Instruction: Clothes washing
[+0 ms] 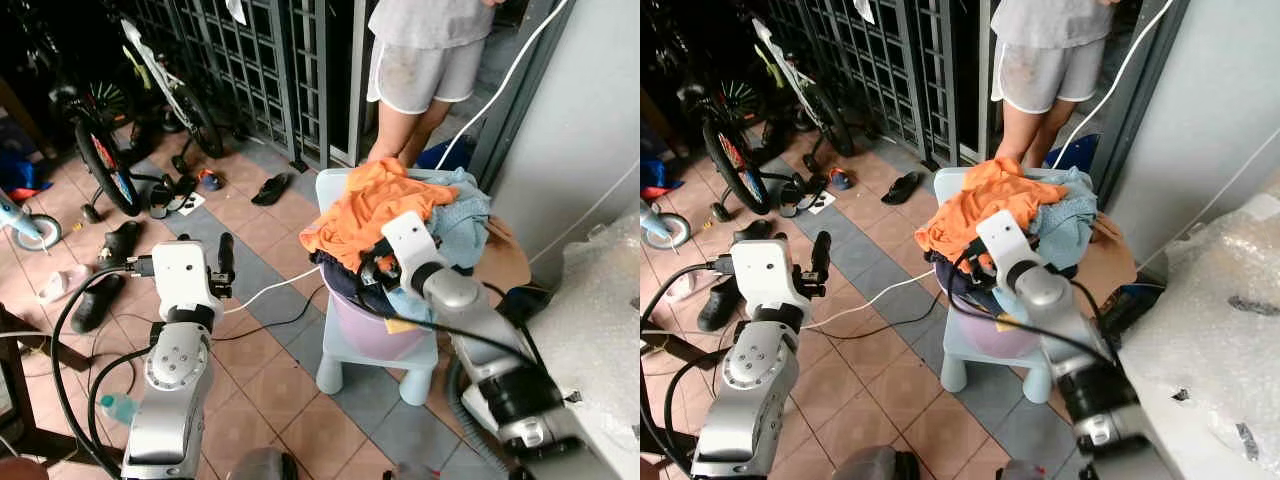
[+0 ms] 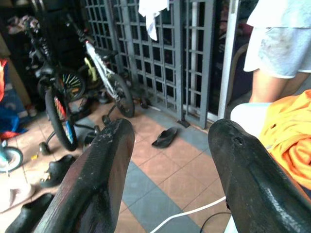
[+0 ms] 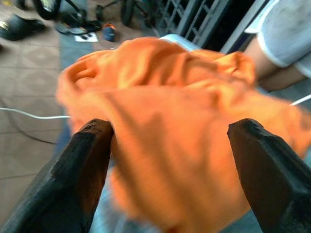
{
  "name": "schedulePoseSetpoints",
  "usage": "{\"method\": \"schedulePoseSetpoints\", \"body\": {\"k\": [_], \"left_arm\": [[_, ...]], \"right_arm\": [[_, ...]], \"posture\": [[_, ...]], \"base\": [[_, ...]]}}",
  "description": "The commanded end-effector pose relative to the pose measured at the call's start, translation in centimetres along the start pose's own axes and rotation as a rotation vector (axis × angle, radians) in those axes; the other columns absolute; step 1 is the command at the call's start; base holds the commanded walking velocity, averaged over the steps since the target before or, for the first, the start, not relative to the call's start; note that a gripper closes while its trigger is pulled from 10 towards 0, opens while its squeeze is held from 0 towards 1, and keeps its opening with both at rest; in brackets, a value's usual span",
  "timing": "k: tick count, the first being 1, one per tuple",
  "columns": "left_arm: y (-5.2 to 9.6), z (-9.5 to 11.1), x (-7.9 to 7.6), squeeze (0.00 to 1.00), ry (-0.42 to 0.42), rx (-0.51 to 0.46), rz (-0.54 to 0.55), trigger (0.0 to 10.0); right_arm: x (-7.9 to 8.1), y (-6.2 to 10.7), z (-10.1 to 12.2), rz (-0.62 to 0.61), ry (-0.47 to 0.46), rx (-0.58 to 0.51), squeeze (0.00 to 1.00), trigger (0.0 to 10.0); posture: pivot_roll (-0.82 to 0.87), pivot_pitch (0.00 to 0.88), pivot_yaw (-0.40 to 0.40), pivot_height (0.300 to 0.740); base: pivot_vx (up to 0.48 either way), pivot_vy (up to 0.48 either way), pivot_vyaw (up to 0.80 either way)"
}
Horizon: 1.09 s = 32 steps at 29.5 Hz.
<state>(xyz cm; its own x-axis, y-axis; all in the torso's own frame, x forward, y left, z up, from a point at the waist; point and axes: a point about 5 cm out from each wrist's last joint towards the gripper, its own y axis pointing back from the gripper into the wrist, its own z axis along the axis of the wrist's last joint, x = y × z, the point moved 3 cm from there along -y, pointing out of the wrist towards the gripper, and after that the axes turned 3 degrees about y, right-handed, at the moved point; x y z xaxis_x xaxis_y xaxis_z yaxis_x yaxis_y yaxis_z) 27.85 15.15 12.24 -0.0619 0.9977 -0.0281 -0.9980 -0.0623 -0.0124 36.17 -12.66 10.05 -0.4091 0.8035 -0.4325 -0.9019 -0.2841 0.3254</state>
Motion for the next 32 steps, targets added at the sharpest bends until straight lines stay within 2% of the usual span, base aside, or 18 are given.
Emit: {"method": "schedulePoseSetpoints", "body": {"k": [1,5,8,15,25,32], "left_arm": [[0.3,0.1,0.4,0.0,-0.02,0.004,0.017,10.0],[0.5,0.2,0.3,0.0,-0.018,0.005,0.027,10.0],[0.7,0.2,0.6,0.0,-0.02,0.006,0.041,10.0],[1.1,-0.1,1.0,0.0,-0.021,0.019,0.066,10.0],[1.0,-0.1,0.8,0.0,-0.015,0.022,0.074,10.0],[0.8,-0.3,0.9,0.0,-0.017,0.025,0.071,10.0]], "right_arm": [[0.1,-0.7,0.2,0.006,0.023,0.0,0.0,0.0],[-0.5,-1.2,-0.7,-0.006,0.011,0.045,0.0,0.0],[-0.9,-1.3,-2.2,-0.002,-0.002,0.12,0.0,0.0],[-1.4,-1.4,-3.7,0.027,-0.026,0.177,0.0,0.0],[-1.8,-1.4,-4.3,0.029,-0.047,0.189,0.0,0.0],[-1.8,-1.5,-3.7,0.022,-0.105,0.139,0.0,0.0]], "posture": [[0.05,0.057,0.032,0.74],[0.06,0.057,0.015,0.74],[0.07,0.061,0.004,0.74],[0.06,0.067,-0.013,0.74],[0.06,0.062,-0.018,0.74],[0.04,0.047,0.001,0.74]], "base": [[0.0,0.0,0.0],[0.0,0.0,0.0],[0.0,0.0,0.0],[0.0,0.0,0.0],[0.0,0.0,0.0],[0.0,0.0,0.0]]}}
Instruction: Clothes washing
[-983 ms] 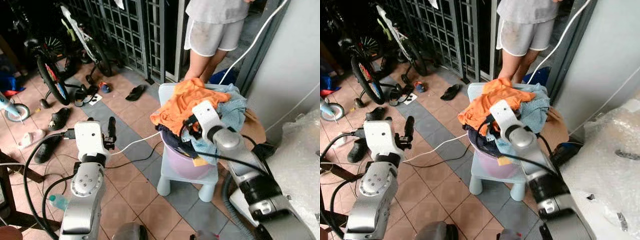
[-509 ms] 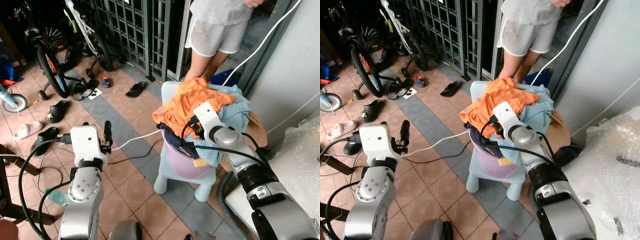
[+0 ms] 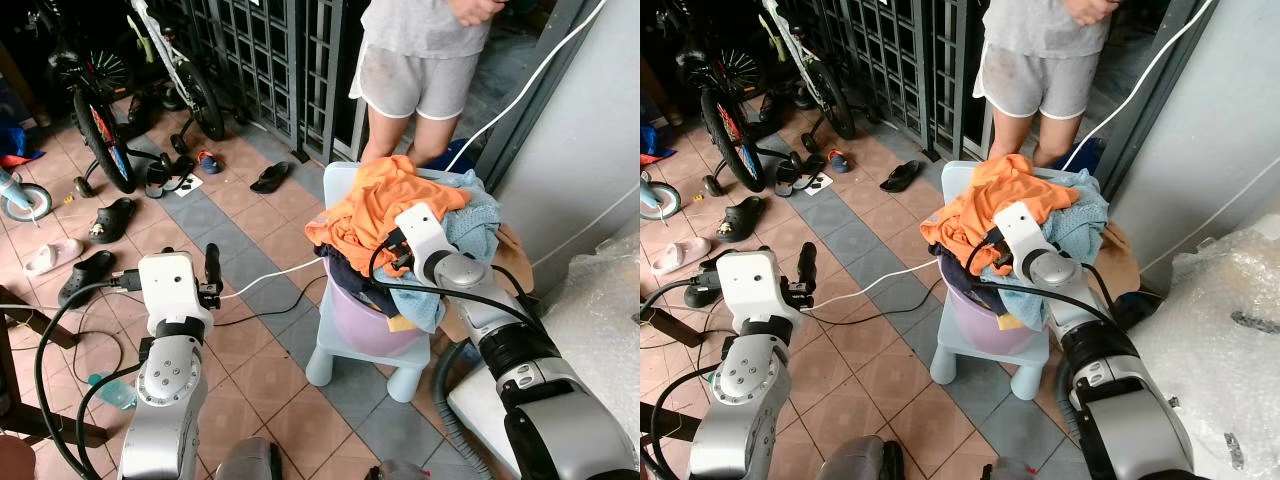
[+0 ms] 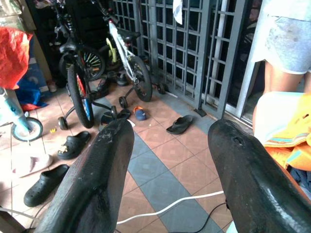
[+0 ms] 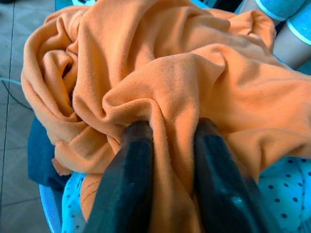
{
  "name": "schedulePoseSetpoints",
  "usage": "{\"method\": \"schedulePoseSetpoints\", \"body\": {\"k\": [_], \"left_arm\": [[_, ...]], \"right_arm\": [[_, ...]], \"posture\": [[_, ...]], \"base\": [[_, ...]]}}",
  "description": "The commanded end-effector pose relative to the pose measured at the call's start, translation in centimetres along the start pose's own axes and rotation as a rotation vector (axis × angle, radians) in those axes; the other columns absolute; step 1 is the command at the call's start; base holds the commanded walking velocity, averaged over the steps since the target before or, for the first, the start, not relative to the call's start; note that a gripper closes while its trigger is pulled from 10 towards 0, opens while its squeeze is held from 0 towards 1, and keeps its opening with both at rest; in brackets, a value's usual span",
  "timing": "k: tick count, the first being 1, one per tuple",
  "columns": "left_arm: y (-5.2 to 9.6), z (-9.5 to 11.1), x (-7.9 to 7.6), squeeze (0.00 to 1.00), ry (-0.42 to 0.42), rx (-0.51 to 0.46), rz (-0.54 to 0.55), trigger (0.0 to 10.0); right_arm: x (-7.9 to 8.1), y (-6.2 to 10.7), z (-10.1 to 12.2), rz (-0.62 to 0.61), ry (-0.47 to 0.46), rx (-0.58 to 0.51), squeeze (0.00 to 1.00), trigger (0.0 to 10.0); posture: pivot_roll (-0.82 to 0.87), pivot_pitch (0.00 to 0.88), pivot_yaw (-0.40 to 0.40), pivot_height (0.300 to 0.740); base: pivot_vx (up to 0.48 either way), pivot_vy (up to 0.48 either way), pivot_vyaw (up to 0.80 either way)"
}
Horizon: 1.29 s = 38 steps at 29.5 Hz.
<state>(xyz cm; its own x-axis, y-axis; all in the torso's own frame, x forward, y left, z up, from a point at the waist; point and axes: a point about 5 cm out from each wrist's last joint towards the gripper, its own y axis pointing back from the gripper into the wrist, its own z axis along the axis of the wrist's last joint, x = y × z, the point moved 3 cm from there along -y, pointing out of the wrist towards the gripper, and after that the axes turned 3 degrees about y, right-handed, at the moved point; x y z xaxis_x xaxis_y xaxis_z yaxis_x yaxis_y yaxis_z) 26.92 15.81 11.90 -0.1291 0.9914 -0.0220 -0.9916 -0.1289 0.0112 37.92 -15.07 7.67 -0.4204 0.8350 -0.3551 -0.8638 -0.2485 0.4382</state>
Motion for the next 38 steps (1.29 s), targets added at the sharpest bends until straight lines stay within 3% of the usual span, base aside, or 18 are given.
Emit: {"method": "schedulePoseSetpoints", "body": {"k": [1,11,18,25,29,33,34,38], "left_arm": [[-0.2,0.0,0.1,0.0,-0.011,0.003,0.002,10.0],[-1.7,0.3,-0.4,0.0,-0.02,-0.013,-0.034,10.0],[-2.3,0.3,-0.7,0.0,-0.043,-0.012,-0.038,10.0],[-2.5,0.4,-0.9,0.0,-0.041,-0.023,-0.044,10.0],[-2.7,0.7,-0.6,0.0,-0.048,-0.035,-0.036,10.0],[-3.0,1.1,-0.6,0.0,-0.055,-0.051,-0.048,10.0],[-3.0,1.1,-0.7,0.0,-0.049,-0.051,-0.059,10.0],[-3.0,1.1,-1.0,0.0,-0.044,-0.057,-0.073,10.0]], "right_arm": [[-0.2,0.2,-0.6,-0.012,-0.04,0.007,0.0,0.0],[-0.6,1.6,-0.4,-0.084,-0.23,-0.118,0.0,0.0],[-1.3,3.4,3.9,-0.153,-0.28,-0.378,0.0,0.0],[-1.5,4.5,6.2,-0.175,-0.28,-0.482,0.0,0.0],[-2.0,5.8,9.0,-0.207,-0.319,-0.599,0.0,0.0],[-2.7,7.4,11.6,-0.251,-0.295,-0.704,0.0,0.0],[-2.7,7.7,11.8,-0.268,-0.262,-0.709,0.0,10.0],[-2.8,7.8,11.7,-0.285,-0.253,-0.698,0.0,10.0]], "posture": [[0.04,0.044,0.004,0.74],[0.01,0.0,0.059,0.74],[0.01,0.0,0.079,0.74],[0.01,0.0,0.082,0.74],[0.01,0.0,0.083,0.74],[0.0,0.0,0.091,0.74],[0.0,0.0,0.093,0.74],[-0.01,0.0,0.095,0.74]], "base": [[0.0,0.0,0.0],[0.0,0.0,0.0],[0.0,0.0,0.0],[0.0,0.0,0.0],[0.0,0.0,0.0],[0.0,0.0,0.0],[0.0,0.0,0.0],[0.0,0.0,-0.12]]}}
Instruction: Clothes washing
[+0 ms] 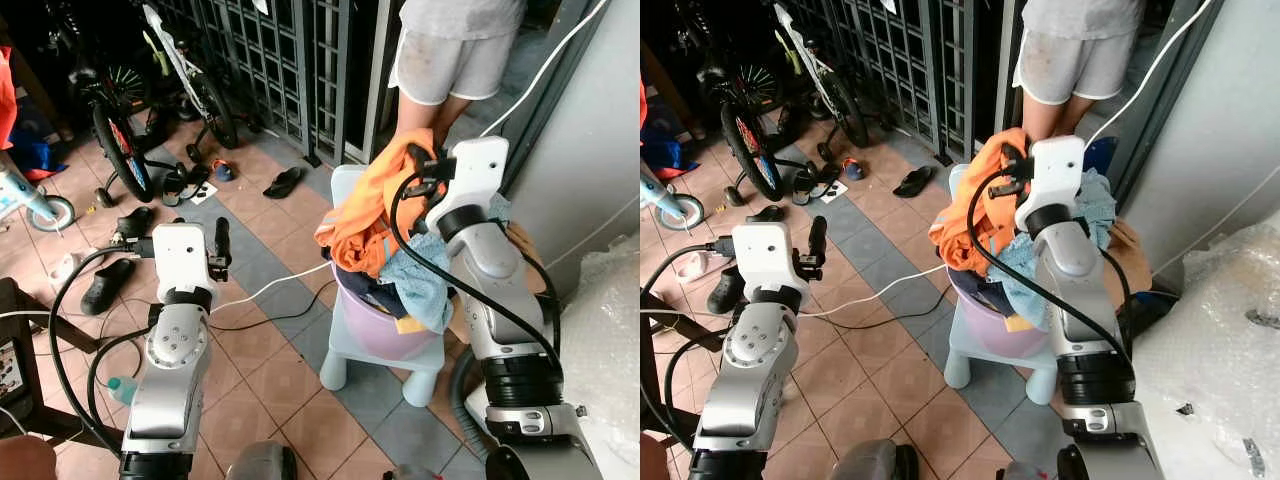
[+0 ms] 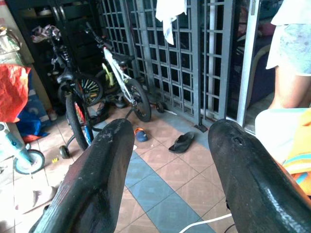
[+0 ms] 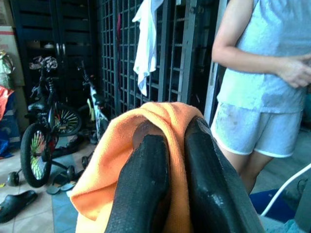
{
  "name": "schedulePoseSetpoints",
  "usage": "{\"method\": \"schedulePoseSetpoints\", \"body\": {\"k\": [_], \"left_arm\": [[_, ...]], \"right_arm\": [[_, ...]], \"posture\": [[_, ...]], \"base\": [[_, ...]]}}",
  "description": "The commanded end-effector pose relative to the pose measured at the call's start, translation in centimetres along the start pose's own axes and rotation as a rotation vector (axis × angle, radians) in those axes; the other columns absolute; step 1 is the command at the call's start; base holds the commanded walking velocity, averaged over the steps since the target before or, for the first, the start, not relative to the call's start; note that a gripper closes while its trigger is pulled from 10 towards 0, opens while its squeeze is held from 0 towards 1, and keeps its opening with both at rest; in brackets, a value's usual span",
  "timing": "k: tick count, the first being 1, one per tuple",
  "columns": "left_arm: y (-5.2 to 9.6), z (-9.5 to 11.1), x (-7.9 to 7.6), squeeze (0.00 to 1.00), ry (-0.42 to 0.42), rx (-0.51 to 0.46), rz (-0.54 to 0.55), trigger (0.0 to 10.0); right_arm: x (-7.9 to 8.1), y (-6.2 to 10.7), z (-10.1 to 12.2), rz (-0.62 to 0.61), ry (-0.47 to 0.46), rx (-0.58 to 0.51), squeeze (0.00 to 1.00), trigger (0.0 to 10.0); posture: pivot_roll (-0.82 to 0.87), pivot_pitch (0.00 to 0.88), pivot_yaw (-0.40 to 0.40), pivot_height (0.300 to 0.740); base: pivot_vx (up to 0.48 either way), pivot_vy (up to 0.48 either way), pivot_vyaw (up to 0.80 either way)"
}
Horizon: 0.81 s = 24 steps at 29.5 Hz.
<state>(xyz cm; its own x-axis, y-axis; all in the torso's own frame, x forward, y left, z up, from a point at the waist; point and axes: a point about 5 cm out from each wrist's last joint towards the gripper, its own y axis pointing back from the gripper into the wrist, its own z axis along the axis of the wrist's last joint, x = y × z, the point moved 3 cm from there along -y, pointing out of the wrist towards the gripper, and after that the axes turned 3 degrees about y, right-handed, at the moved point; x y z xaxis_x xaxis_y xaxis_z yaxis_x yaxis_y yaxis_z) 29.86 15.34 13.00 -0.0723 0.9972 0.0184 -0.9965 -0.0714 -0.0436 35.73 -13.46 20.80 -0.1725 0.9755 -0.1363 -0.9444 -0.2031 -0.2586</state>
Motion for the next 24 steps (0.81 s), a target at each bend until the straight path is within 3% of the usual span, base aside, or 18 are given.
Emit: {"method": "schedulePoseSetpoints", "body": {"k": [1,19,24], "left_arm": [[-0.2,0.0,-0.2,0.0,-0.002,-0.003,-0.019,10.0],[-0.4,0.0,-0.4,0.0,-0.001,-0.013,-0.024,10.0],[-0.4,0.0,-0.4,0.0,0.001,-0.011,-0.022,10.0]], "right_arm": [[-0.4,0.0,0.9,-0.029,0.007,-0.027,0.0,10.0],[-1.5,-0.3,1.8,-0.076,0.036,-0.046,0.0,10.0],[-1.7,-0.3,1.8,-0.083,0.042,-0.044,0.0,10.0]], "posture": [[-0.01,0.0,0.097,0.74],[-0.02,0.0,0.097,0.74],[-0.02,0.0,0.097,0.74]], "base": [[0.0,-0.255,-0.78],[0.0,-0.264,-0.79],[0.0,0.0,-0.79]]}}
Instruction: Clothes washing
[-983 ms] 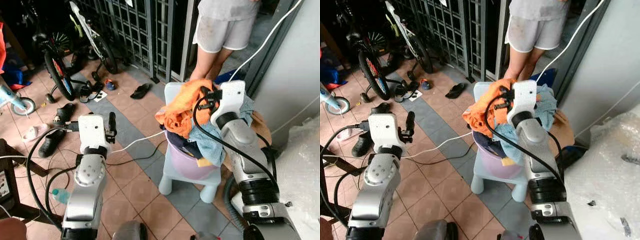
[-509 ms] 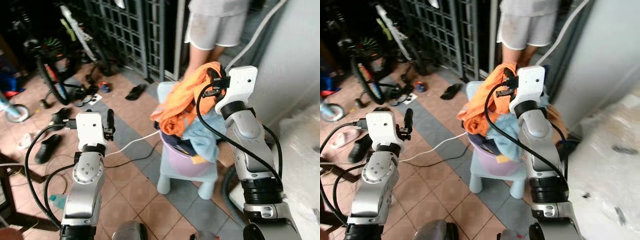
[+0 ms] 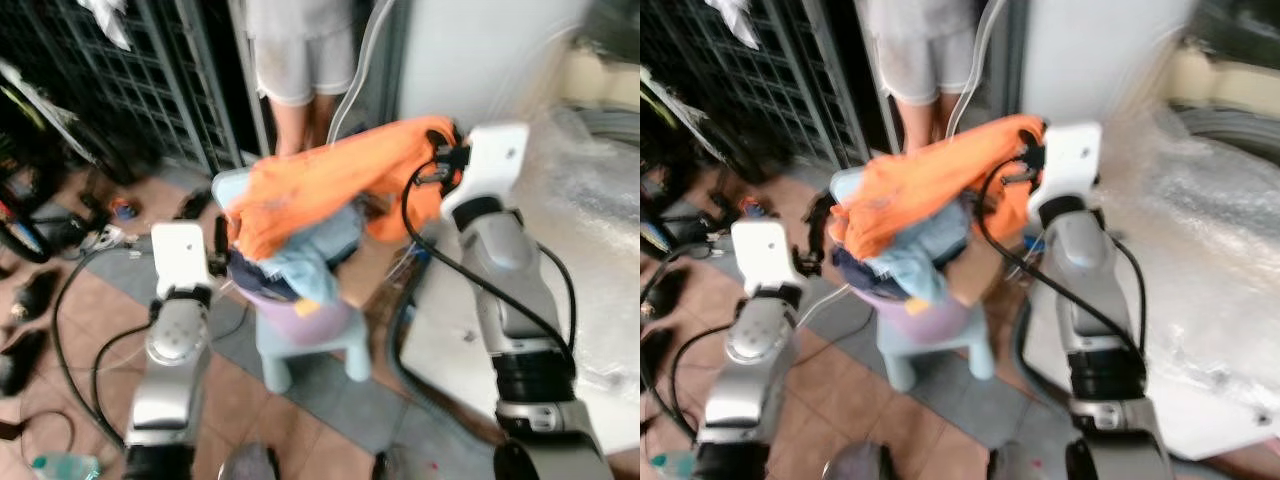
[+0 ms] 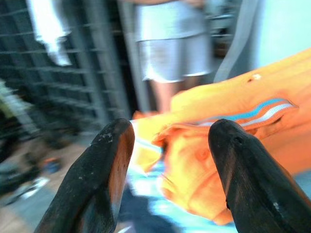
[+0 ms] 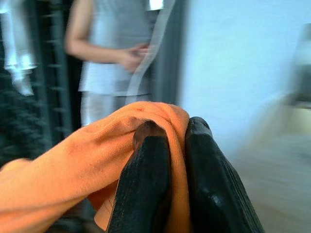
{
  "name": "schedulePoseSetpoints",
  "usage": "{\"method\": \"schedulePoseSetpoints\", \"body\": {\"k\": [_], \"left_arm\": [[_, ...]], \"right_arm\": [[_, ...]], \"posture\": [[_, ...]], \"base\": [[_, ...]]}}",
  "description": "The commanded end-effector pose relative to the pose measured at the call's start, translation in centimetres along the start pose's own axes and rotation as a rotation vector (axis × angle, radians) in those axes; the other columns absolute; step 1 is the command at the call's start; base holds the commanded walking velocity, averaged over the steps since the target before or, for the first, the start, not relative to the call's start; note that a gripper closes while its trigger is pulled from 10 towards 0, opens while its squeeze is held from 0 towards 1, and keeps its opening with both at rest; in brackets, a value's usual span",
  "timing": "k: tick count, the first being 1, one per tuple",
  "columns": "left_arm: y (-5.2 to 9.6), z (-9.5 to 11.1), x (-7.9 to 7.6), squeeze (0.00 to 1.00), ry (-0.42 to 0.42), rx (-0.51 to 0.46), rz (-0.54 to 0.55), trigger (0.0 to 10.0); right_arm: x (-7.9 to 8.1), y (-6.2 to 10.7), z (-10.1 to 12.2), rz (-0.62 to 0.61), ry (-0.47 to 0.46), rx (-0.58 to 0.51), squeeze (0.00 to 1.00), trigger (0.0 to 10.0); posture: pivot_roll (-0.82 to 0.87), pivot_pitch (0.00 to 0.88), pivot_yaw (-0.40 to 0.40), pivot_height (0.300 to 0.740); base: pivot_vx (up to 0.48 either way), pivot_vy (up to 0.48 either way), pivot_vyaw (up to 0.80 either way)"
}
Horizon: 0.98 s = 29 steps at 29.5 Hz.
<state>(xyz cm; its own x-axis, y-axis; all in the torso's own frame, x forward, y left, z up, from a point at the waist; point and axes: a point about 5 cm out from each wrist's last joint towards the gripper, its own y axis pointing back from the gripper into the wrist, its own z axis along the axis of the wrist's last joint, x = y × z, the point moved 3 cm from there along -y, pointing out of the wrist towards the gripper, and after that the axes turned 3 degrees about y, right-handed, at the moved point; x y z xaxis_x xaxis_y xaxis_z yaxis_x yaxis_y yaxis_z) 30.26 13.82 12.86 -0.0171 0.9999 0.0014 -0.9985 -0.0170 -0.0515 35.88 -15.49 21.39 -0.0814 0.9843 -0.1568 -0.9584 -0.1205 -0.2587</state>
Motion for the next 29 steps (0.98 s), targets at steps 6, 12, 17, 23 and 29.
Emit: {"method": "schedulePoseSetpoints", "body": {"k": [6,12,17,23,29], "left_arm": [[-0.03,0.12,1.07,0.0,0.0,-0.007,0.031,10.0],[0.01,0.17,1.19,0.0,-0.004,-0.012,0.032,10.0],[0.04,0.14,1.11,0.0,-0.001,-0.012,0.029,10.0],[0.07,0.18,0.83,0.0,0.008,-0.015,0.01,10.0],[-0.05,0.52,0.8,0.0,0.018,-0.032,-0.002,10.0]], "right_arm": [[0.15,-0.47,1.6,-0.004,0.002,-0.062,0.0,10.0],[-0.02,-0.68,1.72,-0.001,0.018,-0.07,0.0,10.0],[0.1,-0.76,1.78,0.005,0.026,-0.074,0.0,10.0],[0.19,-0.64,1.58,0.006,0.026,-0.067,0.0,10.0],[0.38,-1.26,2.24,0.028,0.031,-0.089,0.0,10.0]], "posture": [[-0.02,0.0,0.094,0.74],[-0.01,0.0,0.089,0.74],[-0.01,0.0,0.09,0.74],[-0.01,0.0,0.09,0.74],[-0.01,0.0,0.086,0.74]], "base": [[0.0,0.0,-0.78],[0.0,0.0,-0.17],[0.0,0.0,0.0],[0.0,0.0,0.0],[0.0,0.0,0.0]]}}
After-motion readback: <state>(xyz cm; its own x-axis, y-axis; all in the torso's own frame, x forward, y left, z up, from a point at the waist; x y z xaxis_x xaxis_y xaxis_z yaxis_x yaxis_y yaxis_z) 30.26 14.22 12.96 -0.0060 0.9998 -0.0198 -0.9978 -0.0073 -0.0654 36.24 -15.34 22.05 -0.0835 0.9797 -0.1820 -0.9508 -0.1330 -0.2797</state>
